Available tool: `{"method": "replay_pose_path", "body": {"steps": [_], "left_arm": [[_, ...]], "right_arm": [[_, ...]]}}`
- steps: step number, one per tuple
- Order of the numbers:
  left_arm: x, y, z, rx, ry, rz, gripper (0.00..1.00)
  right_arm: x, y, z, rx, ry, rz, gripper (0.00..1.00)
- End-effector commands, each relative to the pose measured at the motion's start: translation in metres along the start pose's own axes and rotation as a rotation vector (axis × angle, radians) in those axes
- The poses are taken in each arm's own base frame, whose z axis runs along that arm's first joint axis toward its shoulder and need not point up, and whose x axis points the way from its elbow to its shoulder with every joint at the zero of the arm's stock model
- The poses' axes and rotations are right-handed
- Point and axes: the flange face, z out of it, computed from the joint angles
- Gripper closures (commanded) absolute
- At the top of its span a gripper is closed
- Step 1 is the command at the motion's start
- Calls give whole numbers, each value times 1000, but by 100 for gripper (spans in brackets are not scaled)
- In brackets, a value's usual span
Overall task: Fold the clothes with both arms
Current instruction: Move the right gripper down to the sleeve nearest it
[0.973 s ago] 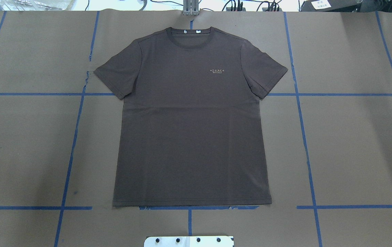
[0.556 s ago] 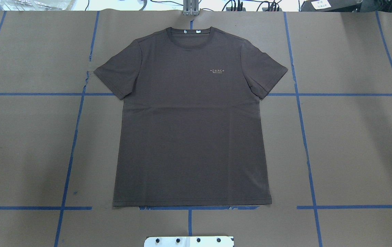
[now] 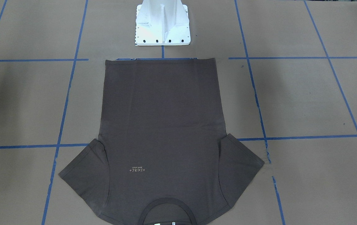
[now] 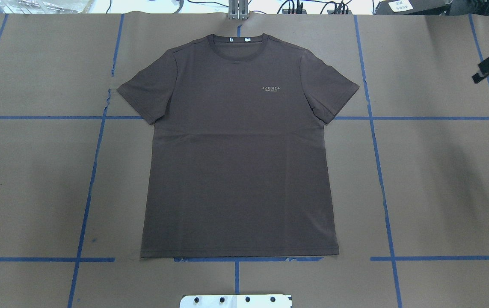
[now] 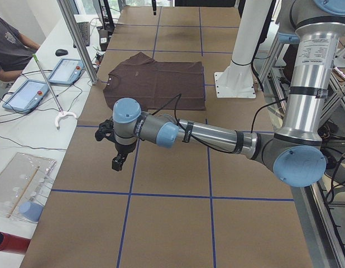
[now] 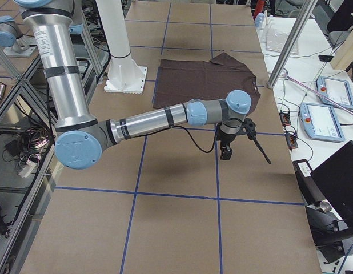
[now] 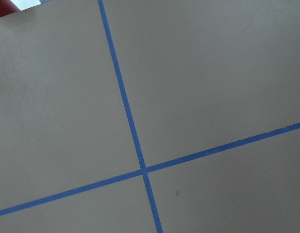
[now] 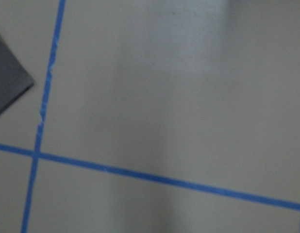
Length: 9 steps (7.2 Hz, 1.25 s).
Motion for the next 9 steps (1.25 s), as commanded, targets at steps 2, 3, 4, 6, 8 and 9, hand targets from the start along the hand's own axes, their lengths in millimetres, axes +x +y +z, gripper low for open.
{"method": "replay_pose_path", "body": {"steps": [2,3,4,6,8,9], "left_arm": [[9,-13,-8,45,1,-28,0],[11,-15,-10,68,0,-13,0],[12,-16,-12,73,0,-8,0],[15,-22,-15,81,-1,-3,0],[14,-22,-15,82,-3,-4,0],[14,-22,-15,81,-3,-5,0]], "right_arm": [[-137,-86,94,70,2,14,0],[-169,-94,111,64,8,46,0],[-189,-99,124,59,22,66,0],[-203,-98,155,29,53,60,0],[-217,-110,166,27,82,60,1],[-215,-108,175,18,95,61,2]]}}
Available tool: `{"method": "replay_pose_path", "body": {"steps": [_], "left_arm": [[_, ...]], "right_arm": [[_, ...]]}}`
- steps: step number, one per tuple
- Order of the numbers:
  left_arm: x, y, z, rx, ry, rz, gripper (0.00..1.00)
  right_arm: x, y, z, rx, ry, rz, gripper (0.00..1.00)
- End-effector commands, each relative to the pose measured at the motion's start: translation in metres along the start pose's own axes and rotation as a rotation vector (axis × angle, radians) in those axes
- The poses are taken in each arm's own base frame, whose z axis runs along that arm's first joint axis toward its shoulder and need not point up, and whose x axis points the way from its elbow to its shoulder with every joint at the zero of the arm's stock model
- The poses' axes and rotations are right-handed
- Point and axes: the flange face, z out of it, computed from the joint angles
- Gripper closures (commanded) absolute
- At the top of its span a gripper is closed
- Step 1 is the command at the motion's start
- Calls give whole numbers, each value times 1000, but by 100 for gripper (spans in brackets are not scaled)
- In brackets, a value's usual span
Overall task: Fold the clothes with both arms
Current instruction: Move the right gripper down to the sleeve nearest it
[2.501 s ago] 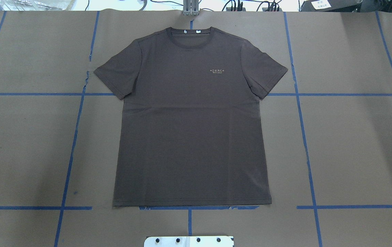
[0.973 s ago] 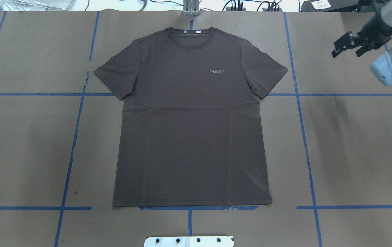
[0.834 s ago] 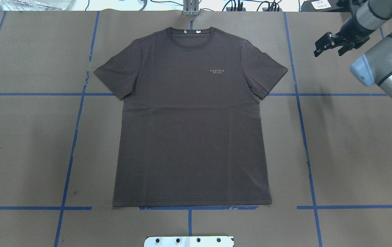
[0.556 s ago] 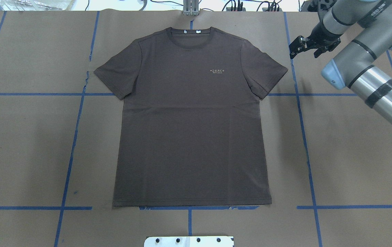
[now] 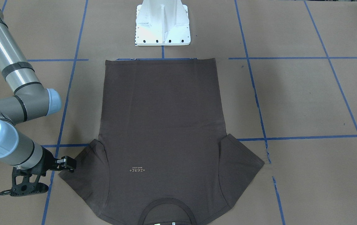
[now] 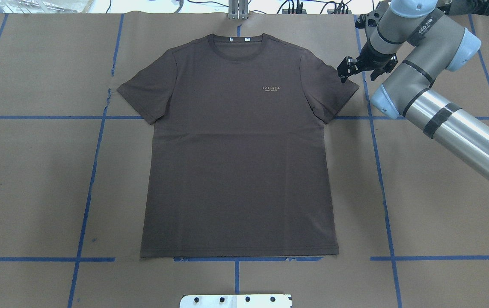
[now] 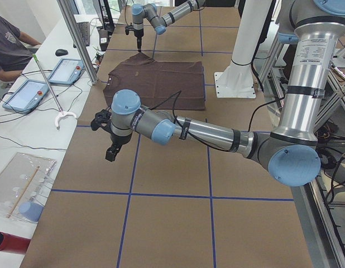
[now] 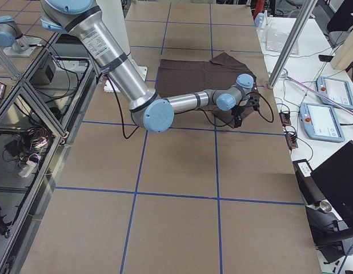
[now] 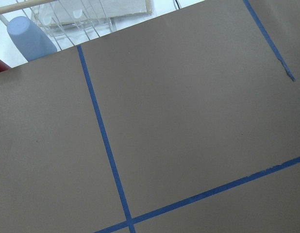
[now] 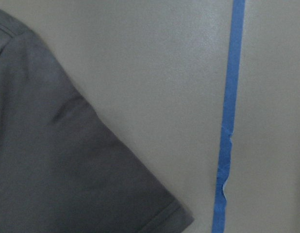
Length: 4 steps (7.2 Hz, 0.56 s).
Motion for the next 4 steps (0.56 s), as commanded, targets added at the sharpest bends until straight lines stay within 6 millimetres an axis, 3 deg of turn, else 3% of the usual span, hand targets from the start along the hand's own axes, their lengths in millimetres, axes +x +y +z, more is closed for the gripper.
{"method": "replay_pose_path", "body": {"steps": [1,3,4], "left_arm": [[0,-1,-1,3,-2,3,0],[1,-1,-2,4,-2,4,0],[1,-2,-2,5,-2,5,0]], "right_arm": [[-7,-3,15,-6,31,-2,4],[-4,-1,22,-17,39,3,7],[-2,-1,24,-20,41,5,18]]}}
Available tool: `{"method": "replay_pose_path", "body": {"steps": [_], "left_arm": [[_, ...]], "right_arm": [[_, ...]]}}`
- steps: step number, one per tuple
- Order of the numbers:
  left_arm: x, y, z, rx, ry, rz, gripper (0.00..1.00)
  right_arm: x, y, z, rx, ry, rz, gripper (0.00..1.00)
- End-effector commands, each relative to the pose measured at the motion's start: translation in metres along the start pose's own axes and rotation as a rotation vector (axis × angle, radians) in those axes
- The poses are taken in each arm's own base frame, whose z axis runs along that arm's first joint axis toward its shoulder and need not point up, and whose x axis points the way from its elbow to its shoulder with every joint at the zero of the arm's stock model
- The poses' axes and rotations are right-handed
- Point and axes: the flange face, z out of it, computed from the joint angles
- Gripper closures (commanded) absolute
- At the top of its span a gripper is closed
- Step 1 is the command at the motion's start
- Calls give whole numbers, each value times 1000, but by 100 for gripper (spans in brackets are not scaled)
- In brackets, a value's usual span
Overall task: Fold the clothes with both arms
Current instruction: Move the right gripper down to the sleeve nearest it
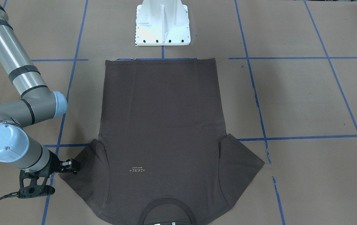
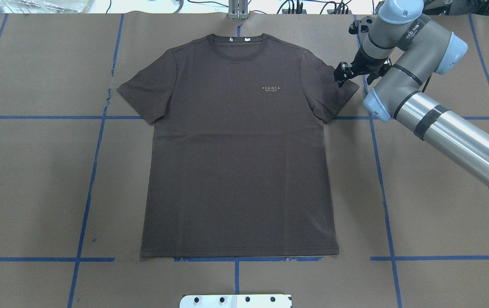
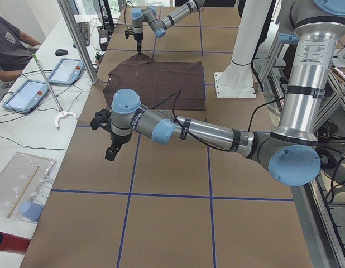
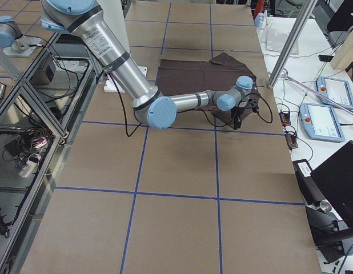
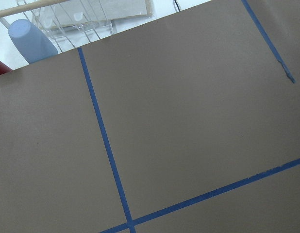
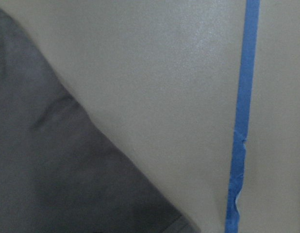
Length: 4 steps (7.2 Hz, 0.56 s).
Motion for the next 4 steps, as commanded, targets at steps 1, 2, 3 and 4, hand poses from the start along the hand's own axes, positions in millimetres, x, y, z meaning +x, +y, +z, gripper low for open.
{"method": "replay_pose_path", "body": {"steps": [1,2,3,4], "left_arm": [[0,-1,0,1,0,1,0],[1,-2,-1,2,0,2,0],[2,-4,-2,6,0,5,0],[2,-5,-2,7,-2,6,0]], "right_arm": [[2,0,4,-6,6,4,35],[3,0,4,-8,6,5,52],[2,0,4,-7,5,4,61],[1,1,5,-9,6,4,71]]}}
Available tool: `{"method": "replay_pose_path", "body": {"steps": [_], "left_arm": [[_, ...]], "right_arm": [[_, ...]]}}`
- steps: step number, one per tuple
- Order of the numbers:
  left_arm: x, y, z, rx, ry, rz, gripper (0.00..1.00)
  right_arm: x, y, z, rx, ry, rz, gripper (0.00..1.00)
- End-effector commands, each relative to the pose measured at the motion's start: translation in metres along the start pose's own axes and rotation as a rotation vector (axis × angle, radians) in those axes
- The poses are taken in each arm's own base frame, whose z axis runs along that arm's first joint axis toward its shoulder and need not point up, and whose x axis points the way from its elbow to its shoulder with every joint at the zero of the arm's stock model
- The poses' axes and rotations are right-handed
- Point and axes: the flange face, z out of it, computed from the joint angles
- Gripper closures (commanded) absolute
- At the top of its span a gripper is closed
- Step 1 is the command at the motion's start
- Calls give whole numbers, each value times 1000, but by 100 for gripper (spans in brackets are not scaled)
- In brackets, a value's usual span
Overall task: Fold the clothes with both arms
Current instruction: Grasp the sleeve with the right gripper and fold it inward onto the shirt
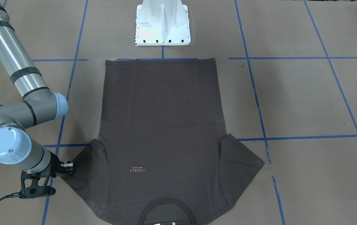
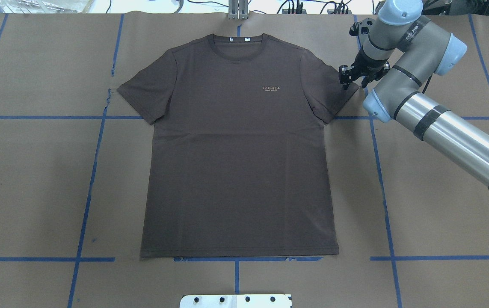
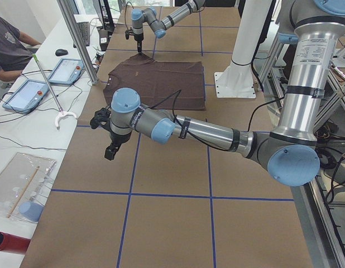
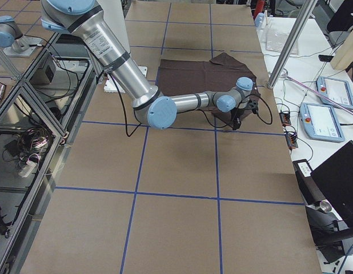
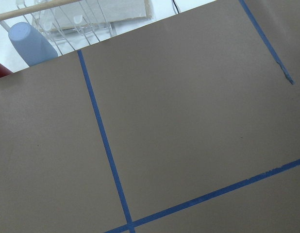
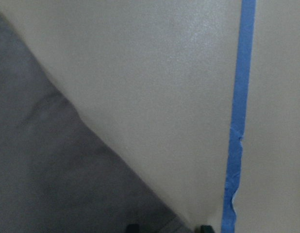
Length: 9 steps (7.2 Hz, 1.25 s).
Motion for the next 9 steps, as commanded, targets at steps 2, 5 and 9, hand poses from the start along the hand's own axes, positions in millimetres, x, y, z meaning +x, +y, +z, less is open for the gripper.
{"method": "replay_pose_path", "body": {"steps": [2,5,9], "left_arm": [[2,-6,-2,6,-3,5,0],[2,-11,-3,8,-4,7,0],[1,-9,-1,4,-4,9,0]], "right_arm": [[-5,0,-1,-1,-5,-6,100],[-40,-14,-33,41,-49,-36,100],[-138,-25,-95,104,-150,-121,100]]}}
